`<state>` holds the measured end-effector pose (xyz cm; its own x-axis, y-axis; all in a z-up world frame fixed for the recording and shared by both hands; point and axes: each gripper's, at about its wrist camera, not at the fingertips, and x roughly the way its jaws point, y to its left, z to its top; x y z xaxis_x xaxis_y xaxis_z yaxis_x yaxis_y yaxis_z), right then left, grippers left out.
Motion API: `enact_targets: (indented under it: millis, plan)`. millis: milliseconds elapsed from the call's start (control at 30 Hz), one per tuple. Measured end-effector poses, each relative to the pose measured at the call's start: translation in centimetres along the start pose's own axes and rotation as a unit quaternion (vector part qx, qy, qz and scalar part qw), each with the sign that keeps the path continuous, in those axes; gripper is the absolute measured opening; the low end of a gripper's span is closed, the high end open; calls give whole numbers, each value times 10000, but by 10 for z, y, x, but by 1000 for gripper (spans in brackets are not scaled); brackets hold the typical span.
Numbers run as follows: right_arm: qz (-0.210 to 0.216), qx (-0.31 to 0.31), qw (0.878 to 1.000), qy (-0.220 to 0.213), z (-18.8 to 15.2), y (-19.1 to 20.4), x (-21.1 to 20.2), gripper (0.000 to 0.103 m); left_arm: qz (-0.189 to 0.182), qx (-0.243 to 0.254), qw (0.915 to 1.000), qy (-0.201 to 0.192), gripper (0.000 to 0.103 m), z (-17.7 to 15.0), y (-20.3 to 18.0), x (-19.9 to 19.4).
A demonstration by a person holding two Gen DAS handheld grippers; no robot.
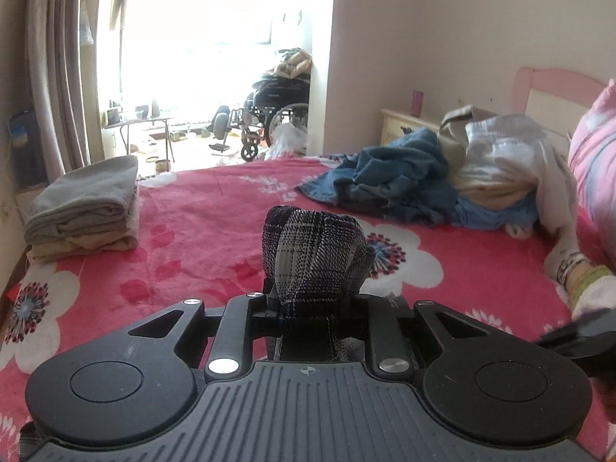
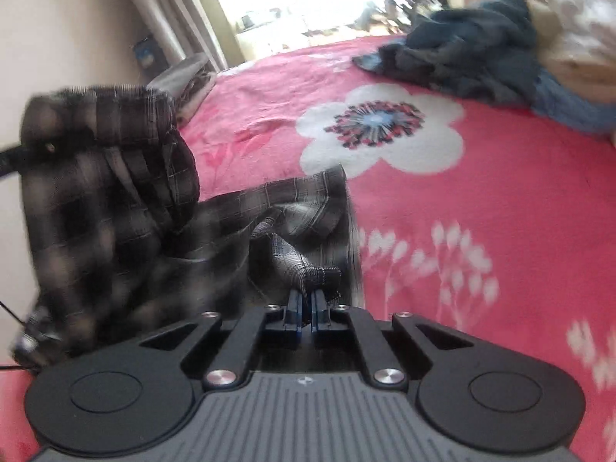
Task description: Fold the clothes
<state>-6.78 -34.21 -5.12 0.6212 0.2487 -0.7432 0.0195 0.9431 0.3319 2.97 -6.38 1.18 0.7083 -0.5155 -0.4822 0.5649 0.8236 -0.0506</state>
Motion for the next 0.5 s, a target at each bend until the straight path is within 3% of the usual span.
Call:
enact_targets:
  millis: [100, 267, 333, 400, 500]
  plan:
    - [-163, 343, 9990, 247, -15, -7, -12, 5, -13, -5, 10000, -49, 19, 3, 1, -3]
    - [-601, 968, 9904, 779, -41, -36, 5, 2, -37, 57, 10000, -3, 19, 0, -3, -1]
    - [-515, 1230, 9885, 712, -39, -43, -2, 3, -46, 81, 10000, 20, 19, -1, -6, 0]
    - [-643, 1090, 9908, 479, -31, -40, -15, 4, -47, 120, 9999, 21, 19, -1, -7, -1]
    - [-438, 877, 9952, 79, -14, -34, -32, 6, -63, 109, 9999, 15, 19, 0, -7, -1]
